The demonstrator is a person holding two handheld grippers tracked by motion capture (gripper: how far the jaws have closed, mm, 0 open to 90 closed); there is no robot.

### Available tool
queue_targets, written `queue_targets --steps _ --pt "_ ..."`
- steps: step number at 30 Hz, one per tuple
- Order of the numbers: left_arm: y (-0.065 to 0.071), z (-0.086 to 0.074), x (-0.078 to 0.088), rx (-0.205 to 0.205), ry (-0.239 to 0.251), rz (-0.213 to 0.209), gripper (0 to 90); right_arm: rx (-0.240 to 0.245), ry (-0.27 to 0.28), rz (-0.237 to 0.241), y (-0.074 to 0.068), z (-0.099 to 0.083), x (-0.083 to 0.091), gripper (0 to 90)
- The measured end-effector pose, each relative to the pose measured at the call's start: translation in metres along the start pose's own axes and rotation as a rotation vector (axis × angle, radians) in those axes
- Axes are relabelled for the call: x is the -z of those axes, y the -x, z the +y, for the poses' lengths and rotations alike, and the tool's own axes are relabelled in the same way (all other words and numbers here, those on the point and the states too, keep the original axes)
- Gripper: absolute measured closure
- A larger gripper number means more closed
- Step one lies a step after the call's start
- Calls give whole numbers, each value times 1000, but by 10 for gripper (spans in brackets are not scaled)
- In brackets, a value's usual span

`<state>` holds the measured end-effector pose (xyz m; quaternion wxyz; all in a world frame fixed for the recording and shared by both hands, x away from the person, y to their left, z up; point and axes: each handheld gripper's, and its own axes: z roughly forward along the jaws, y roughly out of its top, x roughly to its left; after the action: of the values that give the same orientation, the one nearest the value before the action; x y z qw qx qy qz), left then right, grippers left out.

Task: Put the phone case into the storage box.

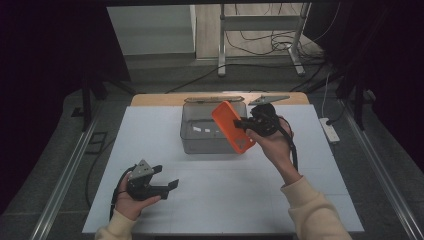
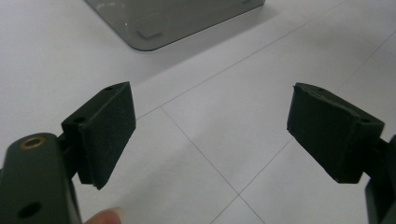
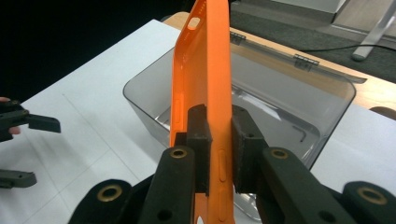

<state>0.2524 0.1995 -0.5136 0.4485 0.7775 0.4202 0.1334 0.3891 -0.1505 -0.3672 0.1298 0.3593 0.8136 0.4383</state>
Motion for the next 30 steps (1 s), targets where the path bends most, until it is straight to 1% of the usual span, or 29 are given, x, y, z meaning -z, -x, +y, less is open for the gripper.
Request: queue_targets --steps 8,13,17,25,30 --pt "0 0 0 -3 -2 -2 157 -25 1 -36 4 8 -4 800" --pt "0 0 0 -3 -1 -2 157 -26 -2 -61 6 13 -8 799" --pt "0 0 1 -1 2 -3 157 -37 -3 -74 7 16 -11 799" --pt "0 0 0 -3 1 -3 158 -69 0 -106 16 21 -16 799" --pt "0 0 1 -2 2 -3 158 -67 -2 -130 19 25 -20 799"
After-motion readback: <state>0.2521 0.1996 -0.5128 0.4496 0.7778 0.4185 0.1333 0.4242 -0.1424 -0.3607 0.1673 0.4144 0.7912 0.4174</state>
